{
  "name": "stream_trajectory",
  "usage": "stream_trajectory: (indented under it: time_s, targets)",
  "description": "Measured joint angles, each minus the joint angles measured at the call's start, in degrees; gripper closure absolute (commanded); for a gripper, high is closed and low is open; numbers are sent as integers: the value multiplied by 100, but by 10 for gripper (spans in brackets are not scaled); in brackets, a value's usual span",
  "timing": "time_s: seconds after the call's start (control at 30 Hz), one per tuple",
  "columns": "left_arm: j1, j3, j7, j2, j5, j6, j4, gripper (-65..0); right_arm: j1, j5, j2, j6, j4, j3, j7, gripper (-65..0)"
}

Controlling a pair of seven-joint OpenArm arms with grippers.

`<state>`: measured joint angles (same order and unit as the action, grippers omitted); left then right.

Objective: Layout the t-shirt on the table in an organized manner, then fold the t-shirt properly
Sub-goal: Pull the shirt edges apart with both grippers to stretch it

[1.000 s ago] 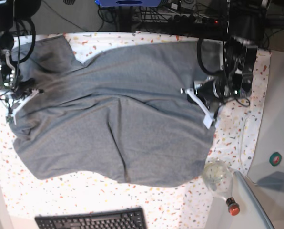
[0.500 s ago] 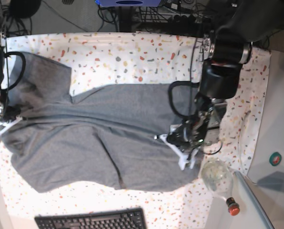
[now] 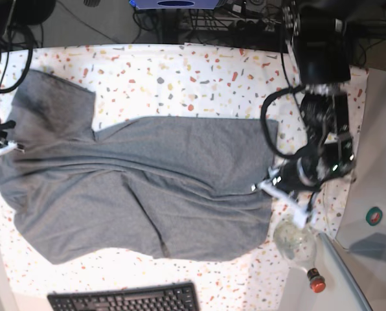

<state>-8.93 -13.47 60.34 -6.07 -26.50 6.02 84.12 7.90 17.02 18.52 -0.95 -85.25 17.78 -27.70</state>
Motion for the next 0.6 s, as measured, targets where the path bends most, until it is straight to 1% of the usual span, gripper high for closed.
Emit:
stream_trajectory:
  time_s: [0.03,0.07,0.1,0.13,0.17,0.2,0.23,0.27,0.3,0.37,0.43,0.53,0.57,0.6]
  targets:
    - [256,-302,378,33,-190,22,372,0,120,39,-140,33,-315,129,-140,0]
    - [487,-643,614,87,-387,39,706,-49,210,35,-264,42,-573,238,-271,-24]
    - [732,-990,680,125,-568,42,1036,-163,332,31,-398,33,-846,354,-385,-113]
    - [962,-1279,612,94,-730,44,1261,-250,448,39,-514,37,-1064,463,-402,-201]
    - [1191,-1545,553,68,-916,24,1377,-299,573,11,-632,26,-1237,562,-393,-293]
    - [1397,-1749,549,24,-1016,33,1377,-303,662,-17,-750,9,-1322,640,-411,-387]
    - [1552,-1912,608,13,-1045,9,1342,-288,708,-26,-846,11,-1338,697,-409,-459]
    - [1674,-2052,634,35,-1097,20,1298,-270,723,-9,-935,11,-1335,739,-452,-516]
    - [1759,-2151,623,57,-1141,26,1231,-252,719,0,-1005,15,-1325,769,-487,-552]
    - [1805,-2284,612,92,-1185,48,979,-219,704,46,-1078,17,-1274,798,-398,-557]
    - [1764,-2376,570,96,-1257,46,577,-212,691,17,-1117,15,-1174,833,-385,-545]
    - [1788,-2437,568,96,-1152,44,153,-216,688,31,-1132,17,-1016,833,-400,-545]
    - [1799,-2415,413,96,-1132,31,85,-216,671,37,-1132,15,-975,833,-404,-545]
    - [1816,-2367,79,96,-1137,31,48,-216,669,35,-1130,17,-942,833,-400,-545]
